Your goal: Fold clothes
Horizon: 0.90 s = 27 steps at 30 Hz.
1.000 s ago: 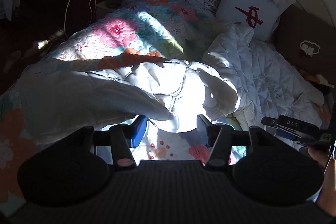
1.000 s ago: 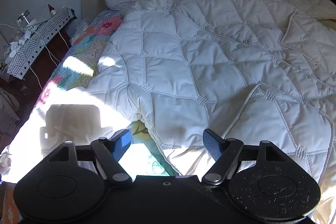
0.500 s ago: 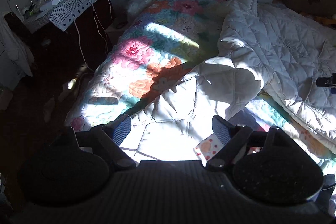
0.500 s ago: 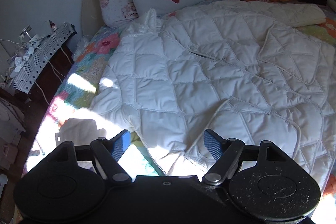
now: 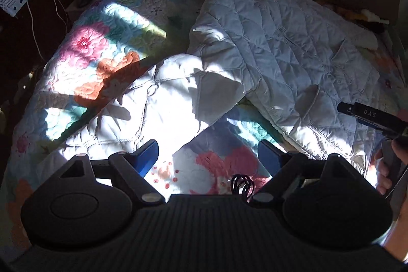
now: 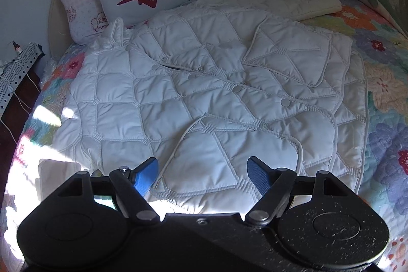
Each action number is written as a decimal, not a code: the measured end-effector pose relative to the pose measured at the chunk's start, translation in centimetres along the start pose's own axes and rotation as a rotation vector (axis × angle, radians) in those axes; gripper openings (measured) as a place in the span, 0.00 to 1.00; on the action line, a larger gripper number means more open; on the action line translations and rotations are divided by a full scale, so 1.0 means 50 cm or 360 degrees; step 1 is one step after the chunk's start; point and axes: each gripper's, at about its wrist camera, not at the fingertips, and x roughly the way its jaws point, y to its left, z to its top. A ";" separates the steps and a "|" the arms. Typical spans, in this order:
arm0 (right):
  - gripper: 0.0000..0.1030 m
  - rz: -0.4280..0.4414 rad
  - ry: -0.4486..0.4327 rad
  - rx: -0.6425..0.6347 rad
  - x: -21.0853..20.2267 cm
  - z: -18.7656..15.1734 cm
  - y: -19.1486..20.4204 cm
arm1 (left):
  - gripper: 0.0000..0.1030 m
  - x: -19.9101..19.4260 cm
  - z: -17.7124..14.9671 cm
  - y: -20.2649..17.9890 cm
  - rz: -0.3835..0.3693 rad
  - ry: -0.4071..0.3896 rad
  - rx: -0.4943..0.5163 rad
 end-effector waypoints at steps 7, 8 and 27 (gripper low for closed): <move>0.79 0.0551 -0.0171 0.0287 -0.054 0.020 -0.044 | 0.93 -0.004 0.093 -0.070 -0.0096 -0.0239 0.0182; 0.79 0.0673 -0.0215 0.0368 -0.064 0.021 -0.056 | 0.95 0.009 0.100 -0.086 -0.0076 -0.0271 0.0231; 0.85 0.0530 -0.0433 0.0046 0.084 0.346 -0.108 | 0.92 0.472 0.434 -0.297 0.0260 -0.0445 0.0802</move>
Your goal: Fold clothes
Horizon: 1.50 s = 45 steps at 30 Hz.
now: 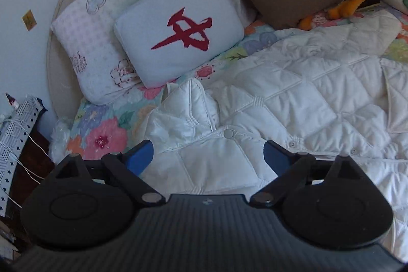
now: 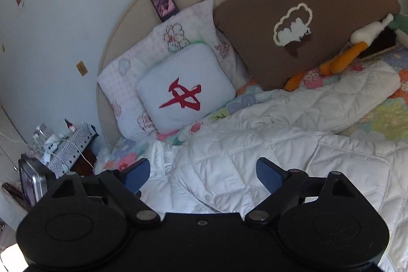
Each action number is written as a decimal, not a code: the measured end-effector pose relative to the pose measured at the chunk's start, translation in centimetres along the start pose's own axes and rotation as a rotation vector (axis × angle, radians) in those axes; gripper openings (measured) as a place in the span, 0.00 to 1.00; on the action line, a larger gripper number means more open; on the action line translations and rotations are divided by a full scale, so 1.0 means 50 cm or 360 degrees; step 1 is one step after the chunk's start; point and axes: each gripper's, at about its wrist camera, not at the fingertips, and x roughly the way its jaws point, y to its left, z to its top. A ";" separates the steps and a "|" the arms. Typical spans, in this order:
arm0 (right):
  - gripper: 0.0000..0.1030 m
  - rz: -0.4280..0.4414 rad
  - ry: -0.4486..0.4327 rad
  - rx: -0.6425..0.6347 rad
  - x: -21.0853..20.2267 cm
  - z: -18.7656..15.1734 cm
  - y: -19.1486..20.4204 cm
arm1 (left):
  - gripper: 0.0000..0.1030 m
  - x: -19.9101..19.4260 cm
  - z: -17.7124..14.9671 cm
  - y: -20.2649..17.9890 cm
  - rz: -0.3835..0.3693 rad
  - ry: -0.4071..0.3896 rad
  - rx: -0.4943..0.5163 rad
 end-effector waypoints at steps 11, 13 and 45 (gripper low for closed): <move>0.06 0.0221 0.0251 -0.0306 0.314 0.022 0.064 | 1.00 0.171 0.044 0.038 0.0019 -0.0217 -0.0062; 0.07 0.0225 0.0286 -0.0306 0.369 0.038 0.073 | 0.95 0.220 0.059 0.037 0.0025 -0.0090 -0.0117; 0.55 0.0209 0.0464 -0.0171 0.484 0.033 -0.002 | 0.53 0.349 -0.005 0.155 -0.0300 0.0405 -0.0906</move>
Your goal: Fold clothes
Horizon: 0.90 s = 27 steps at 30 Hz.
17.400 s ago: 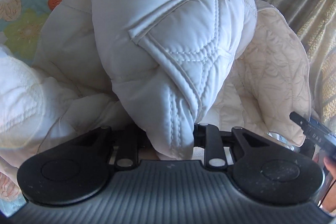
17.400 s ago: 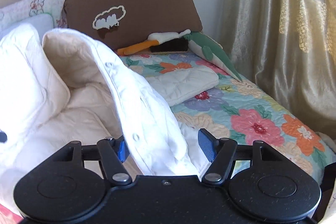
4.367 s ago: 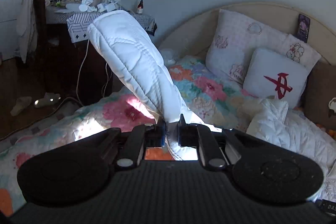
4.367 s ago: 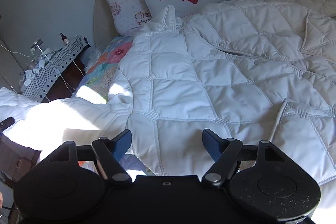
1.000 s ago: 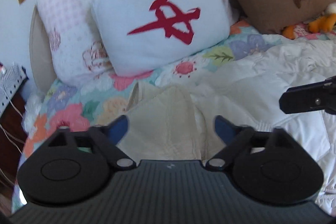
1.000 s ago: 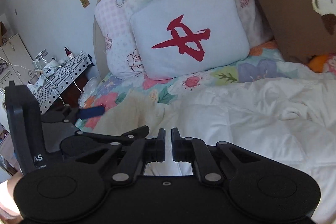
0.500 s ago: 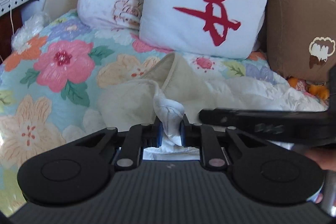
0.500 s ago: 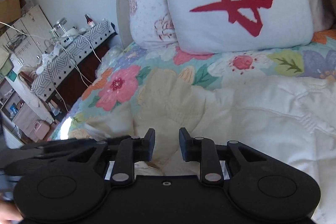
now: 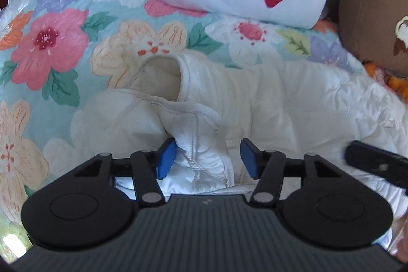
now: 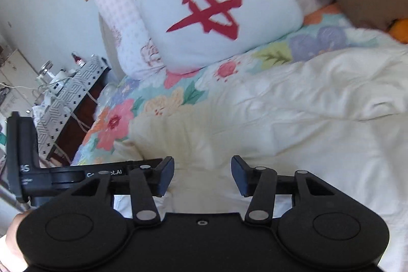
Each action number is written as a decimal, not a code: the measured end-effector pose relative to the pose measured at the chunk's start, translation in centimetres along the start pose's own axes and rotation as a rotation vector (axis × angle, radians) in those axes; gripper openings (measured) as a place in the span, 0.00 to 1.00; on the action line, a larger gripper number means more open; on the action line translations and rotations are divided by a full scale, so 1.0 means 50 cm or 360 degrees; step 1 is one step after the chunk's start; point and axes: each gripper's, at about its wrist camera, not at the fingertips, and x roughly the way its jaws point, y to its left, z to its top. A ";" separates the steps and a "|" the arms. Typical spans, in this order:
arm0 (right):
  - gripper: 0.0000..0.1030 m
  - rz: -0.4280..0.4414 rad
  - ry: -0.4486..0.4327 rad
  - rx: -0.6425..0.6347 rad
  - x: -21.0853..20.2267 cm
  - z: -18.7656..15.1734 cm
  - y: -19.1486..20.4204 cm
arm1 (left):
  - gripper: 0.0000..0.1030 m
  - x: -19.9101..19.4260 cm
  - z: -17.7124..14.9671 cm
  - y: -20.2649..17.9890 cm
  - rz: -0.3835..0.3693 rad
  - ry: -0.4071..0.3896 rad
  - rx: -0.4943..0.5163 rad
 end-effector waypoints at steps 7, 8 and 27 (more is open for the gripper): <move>0.70 -0.0635 -0.0100 -0.0475 -0.174 0.006 -0.078 | 0.67 -0.150 0.036 -0.004 -0.0098 -0.0297 0.0055; 0.75 -0.0719 -0.0120 -0.0489 -0.199 0.004 -0.105 | 0.68 -0.152 0.049 -0.009 -0.0129 -0.0295 0.0048; 0.79 -0.0715 -0.0257 0.1049 -0.293 -0.017 -0.576 | 0.60 0.055 0.037 -0.115 -0.0091 0.0122 0.0078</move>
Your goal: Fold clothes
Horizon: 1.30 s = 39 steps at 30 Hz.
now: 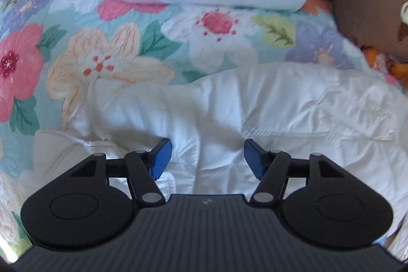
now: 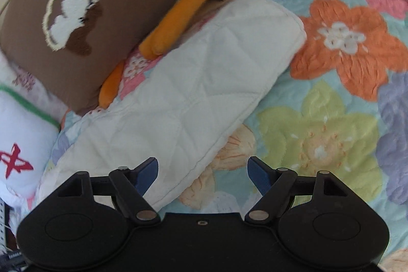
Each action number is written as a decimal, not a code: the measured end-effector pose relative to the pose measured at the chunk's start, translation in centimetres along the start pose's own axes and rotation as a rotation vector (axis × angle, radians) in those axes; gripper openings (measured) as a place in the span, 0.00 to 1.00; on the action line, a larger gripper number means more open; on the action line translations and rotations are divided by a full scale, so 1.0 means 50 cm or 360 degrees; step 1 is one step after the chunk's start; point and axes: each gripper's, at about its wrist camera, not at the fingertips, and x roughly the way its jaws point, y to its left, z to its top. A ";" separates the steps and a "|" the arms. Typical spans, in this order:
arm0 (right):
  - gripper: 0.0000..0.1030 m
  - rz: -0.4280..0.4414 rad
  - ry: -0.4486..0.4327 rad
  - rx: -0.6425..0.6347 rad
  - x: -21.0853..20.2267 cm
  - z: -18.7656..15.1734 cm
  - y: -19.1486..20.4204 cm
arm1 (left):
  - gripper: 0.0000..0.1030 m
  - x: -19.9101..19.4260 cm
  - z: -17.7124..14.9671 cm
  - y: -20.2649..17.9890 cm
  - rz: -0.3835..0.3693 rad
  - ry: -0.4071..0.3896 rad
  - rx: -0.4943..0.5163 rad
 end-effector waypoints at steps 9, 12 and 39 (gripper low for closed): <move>0.15 0.0243 -0.0311 -0.0347 0.041 0.047 0.093 | 0.62 -0.020 0.039 -0.132 -0.0399 -0.0266 0.0179; 0.12 0.0443 -0.0792 -0.0632 -0.061 0.060 0.122 | 0.62 -0.036 0.037 -0.165 -0.0515 -0.0352 0.0309; 0.74 0.0045 0.0050 -0.1808 -0.084 -0.292 0.177 | 0.72 -0.025 -0.160 -0.261 -0.0256 0.0248 0.0666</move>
